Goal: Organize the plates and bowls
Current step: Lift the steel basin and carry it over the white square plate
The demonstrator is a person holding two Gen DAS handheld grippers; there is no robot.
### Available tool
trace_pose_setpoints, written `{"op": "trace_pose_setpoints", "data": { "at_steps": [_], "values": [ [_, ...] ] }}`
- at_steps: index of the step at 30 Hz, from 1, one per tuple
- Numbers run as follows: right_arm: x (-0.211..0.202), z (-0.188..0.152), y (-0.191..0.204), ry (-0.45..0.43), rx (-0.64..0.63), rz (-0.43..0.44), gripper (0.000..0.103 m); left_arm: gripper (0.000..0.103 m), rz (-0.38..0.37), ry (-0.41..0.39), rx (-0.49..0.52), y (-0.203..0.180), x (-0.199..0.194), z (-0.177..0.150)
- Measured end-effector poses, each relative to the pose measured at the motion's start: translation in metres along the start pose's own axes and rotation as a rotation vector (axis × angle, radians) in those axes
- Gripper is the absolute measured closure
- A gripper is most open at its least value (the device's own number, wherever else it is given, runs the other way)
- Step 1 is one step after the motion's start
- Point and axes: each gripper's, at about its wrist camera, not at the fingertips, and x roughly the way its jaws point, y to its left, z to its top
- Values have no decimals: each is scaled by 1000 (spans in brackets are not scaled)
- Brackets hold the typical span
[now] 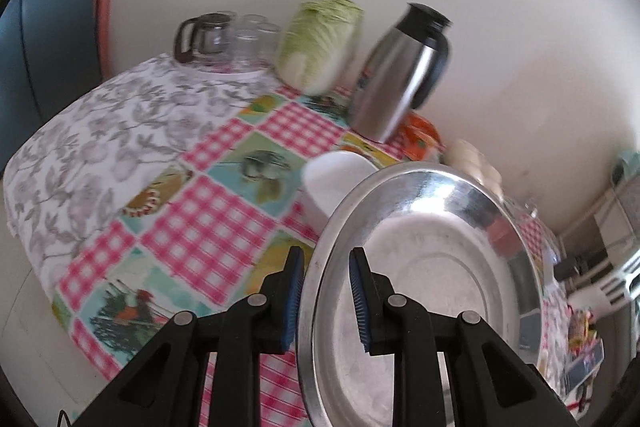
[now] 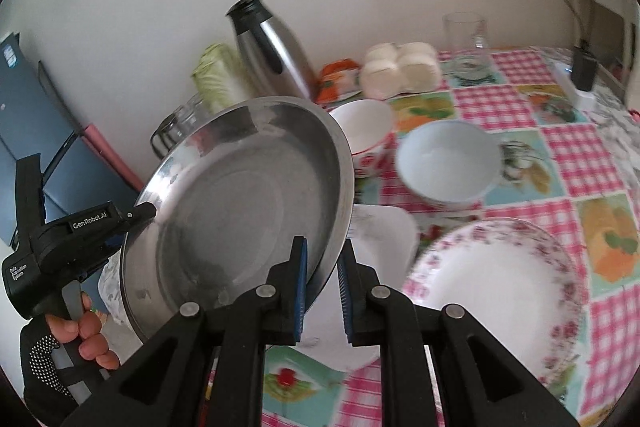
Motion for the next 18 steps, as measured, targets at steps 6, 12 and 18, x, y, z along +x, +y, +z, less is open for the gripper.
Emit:
{"op": "trace_pose_setpoints", "data": {
  "at_steps": [6, 12, 18],
  "values": [
    [-18, -5, -24, -23, 22, -24, 88, 77, -30, 21, 38, -23, 2, -11],
    [-21, -10, -41, -16, 53, -39, 88, 77, -31, 46, 76, -35, 8, -20],
    [-3, -16, -46, 38, 74, -54, 87, 77, -1, 108, 68, -27, 28, -26]
  ]
}}
